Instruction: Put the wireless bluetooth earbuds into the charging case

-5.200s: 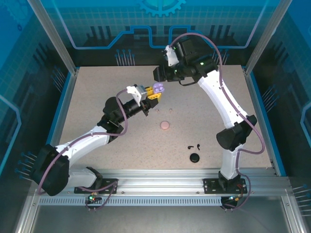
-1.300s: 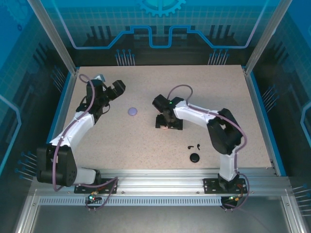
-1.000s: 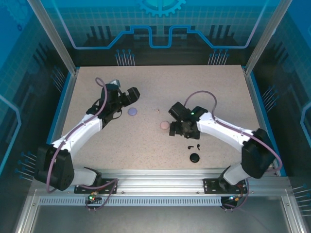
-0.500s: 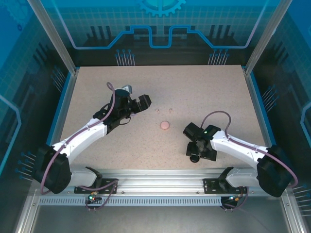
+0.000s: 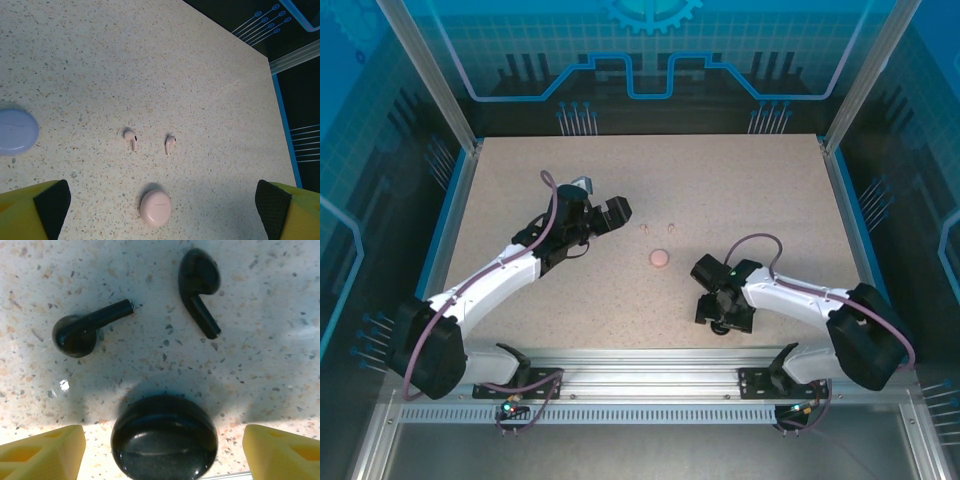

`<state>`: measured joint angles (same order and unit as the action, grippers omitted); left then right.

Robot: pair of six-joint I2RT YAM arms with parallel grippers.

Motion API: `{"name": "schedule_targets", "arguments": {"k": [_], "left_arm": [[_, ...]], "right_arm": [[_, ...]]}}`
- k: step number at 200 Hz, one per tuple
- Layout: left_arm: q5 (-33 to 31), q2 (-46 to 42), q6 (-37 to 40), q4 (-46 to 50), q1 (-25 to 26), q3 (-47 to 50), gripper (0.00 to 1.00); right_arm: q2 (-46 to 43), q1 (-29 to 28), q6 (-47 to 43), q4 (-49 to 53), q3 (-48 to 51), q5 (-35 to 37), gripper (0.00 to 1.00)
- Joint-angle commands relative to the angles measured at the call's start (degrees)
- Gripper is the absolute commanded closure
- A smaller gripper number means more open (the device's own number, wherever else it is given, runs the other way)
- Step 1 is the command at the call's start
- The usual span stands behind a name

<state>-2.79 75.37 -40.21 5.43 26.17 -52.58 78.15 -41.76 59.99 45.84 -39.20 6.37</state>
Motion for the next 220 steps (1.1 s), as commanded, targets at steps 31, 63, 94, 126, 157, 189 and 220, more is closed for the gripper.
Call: {"name": "schedule_targets", "arguments": {"k": [31,63,94,126,157,189,220], "left_arm": [[-0.5,0.5,0.2,0.9,0.6,-2.3,0.01],[-0.5,0.5,0.3,0.8,0.6,-2.5,0.01],[-0.5,0.5,0.1,0.6,0.6,-2.5,0.01],[-0.5,0.4,-0.1,0.5,0.6,-2.7,0.01],[-0.5,0.0,-0.2,0.4,0.6,-2.8,0.01],[-0.5,-0.4,-0.2,0.2,0.7,-2.6,0.01],[-0.7,-0.7,-0.2,0.0,0.7,-2.1,0.01]], "right_arm": [[3.5,-0.7,-1.3,-1.7,-0.1,-1.1,0.26],[3.3,-0.9,-1.4,-1.6,0.2,-1.3,0.3],[2.7,-1.4,-1.4,-0.9,0.2,-1.4,0.3],[2.7,-2.5,-1.1,-0.6,0.3,-1.6,0.31],[2.5,-3.4,-0.8,-0.3,0.6,-1.6,0.36],[2.0,-3.7,-0.5,-0.6,1.2,-1.7,0.4],[2.0,-3.9,-1.1,-0.8,0.8,-1.7,0.48]]}}
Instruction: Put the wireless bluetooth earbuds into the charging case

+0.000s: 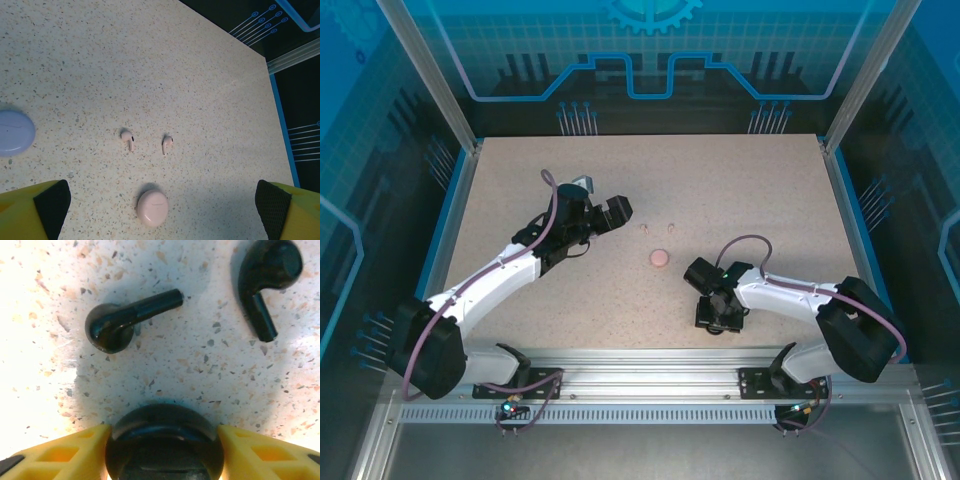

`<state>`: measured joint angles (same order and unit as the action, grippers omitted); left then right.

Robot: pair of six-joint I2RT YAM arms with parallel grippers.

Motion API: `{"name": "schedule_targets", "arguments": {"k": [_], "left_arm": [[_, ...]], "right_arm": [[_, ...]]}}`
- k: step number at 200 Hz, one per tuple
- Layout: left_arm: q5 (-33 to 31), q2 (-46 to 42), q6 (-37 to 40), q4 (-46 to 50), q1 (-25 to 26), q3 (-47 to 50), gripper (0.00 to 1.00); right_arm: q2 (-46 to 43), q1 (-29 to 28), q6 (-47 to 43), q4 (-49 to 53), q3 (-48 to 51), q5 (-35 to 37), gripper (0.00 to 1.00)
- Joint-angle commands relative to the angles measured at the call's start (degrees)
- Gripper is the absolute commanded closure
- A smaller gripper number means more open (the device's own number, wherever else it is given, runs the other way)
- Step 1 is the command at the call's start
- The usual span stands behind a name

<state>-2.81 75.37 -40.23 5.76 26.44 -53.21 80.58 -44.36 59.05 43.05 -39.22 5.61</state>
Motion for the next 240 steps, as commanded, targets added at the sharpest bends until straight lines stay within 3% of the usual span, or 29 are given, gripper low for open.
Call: {"name": "schedule_targets", "arguments": {"k": [1,61,110,177,240], "left_arm": [[-0.7,-0.7,-0.2,-0.4,0.4,-1.5,0.01],[-1.6,-1.7,0.5,0.8,-0.3,1.0,0.01],[-0.3,-5.4,-2.2,0.5,-2.9,8.1,0.01],[3.2,-14.6,-9.1,-2.9,-9.5,21.1,0.01],[8.4,-17.8,-12.0,-14.6,-10.1,30.4,0.01]], "right_arm": [[-0.4,-1.3,-0.2,2.0,0.8,-0.9,0.48],[1.4,-5.8,-2.1,3.4,-7.1,0.2,0.53],[12.7,-6.8,-5.4,1.2,-21.5,-1.7,0.53],[32.1,-4.0,-9.3,1.3,-42.8,-7.8,0.53],[38.5,0.3,-7.0,1.1,-54.7,-13.0,0.53]]}}
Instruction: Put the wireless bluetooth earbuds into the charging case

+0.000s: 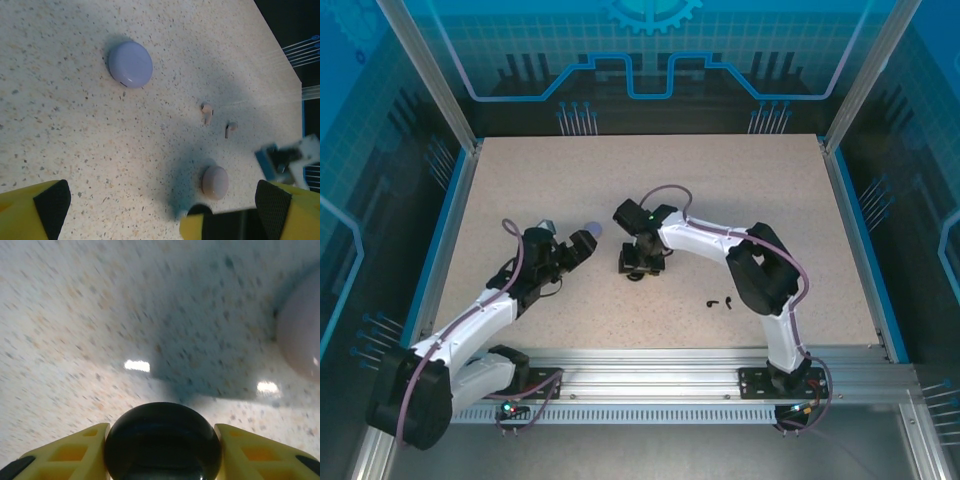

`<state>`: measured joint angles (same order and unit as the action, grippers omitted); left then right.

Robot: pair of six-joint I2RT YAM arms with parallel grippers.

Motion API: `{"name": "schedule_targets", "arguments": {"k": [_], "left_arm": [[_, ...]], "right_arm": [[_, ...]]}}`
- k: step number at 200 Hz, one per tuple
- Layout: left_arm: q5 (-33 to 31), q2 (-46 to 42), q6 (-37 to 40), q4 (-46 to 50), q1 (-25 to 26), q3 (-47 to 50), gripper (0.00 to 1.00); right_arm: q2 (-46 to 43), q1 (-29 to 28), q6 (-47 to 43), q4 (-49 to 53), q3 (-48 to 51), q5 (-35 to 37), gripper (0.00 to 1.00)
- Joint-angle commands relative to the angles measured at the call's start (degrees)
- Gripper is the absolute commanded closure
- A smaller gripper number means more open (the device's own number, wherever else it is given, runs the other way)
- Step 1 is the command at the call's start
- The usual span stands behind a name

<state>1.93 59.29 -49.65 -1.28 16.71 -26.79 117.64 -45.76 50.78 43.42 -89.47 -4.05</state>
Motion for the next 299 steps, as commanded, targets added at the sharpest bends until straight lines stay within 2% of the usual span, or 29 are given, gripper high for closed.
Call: {"name": "schedule_targets", "arguments": {"k": [1,48,120,156,235,299], "left_arm": [[3.7,-1.7,-2.7,-7.9,-0.4,4.2,0.01],[5.6,0.3,-3.5,-19.4,0.3,9.3,0.01],[2.3,14.8,1.4,-37.6,7.3,9.4,0.01],[0.8,19.6,4.0,-42.1,9.3,8.0,0.02],[-0.9,27.3,4.3,-47.0,10.0,4.0,0.3],[-0.9,32.0,3.6,-49.3,10.1,1.9,0.44]], "right_arm": [[1.5,1.8,1.3,0.7,-4.6,-3.4,0.53],[3.2,5.2,7.5,-2.6,-7.9,-6.1,0.53],[3.9,7.5,18.9,-8.4,-7.4,-9.1,0.53],[4.3,7.8,23.5,-10.9,-7.2,-10.6,0.53],[2.9,7.8,24.9,-12.0,-5.0,-11.2,0.53],[1.5,7.8,25.3,-13.4,-2.6,-11.5,0.54]]}}
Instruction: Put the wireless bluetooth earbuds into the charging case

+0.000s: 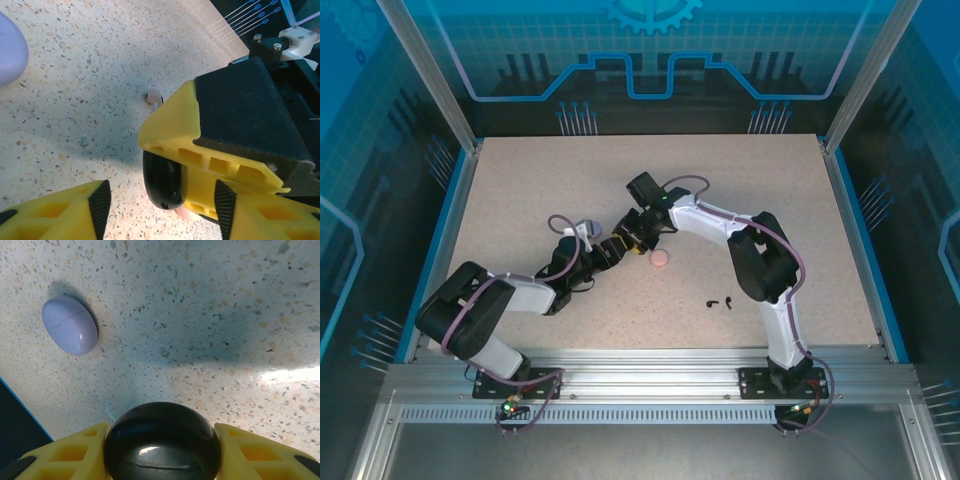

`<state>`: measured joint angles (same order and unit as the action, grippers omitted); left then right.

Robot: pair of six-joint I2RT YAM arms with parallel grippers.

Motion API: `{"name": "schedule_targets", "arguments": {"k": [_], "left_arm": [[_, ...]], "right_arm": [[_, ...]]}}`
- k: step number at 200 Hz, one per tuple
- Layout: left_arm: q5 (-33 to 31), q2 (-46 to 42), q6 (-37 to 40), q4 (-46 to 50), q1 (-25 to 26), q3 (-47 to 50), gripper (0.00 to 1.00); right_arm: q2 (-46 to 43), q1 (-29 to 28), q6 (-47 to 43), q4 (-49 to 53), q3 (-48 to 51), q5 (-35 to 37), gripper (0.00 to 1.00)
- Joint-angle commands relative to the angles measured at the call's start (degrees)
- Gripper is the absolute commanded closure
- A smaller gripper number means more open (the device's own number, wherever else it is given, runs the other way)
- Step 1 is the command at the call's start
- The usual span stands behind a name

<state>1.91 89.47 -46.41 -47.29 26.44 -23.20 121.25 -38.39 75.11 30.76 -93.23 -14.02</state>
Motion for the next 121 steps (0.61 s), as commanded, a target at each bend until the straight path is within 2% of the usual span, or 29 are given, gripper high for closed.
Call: {"name": "schedule_targets", "arguments": {"k": [1,85,121], "left_arm": [[-0.9,1.9,0.4,-3.3,0.4,-1.7,0.44],[-2.2,6.4,-1.4,-8.0,1.0,-1.8,0.42],[-3.6,6.8,-1.9,-9.3,1.0,-1.9,0.48]], "right_arm": [[-2.1,0.5,0.9,-0.7,1.1,-1.5,0.54],[-2.2,0.4,2.1,-2.3,1.0,-2.3,0.56],[-2.2,0.3,2.4,-2.7,1.1,-2.6,0.56]]}}
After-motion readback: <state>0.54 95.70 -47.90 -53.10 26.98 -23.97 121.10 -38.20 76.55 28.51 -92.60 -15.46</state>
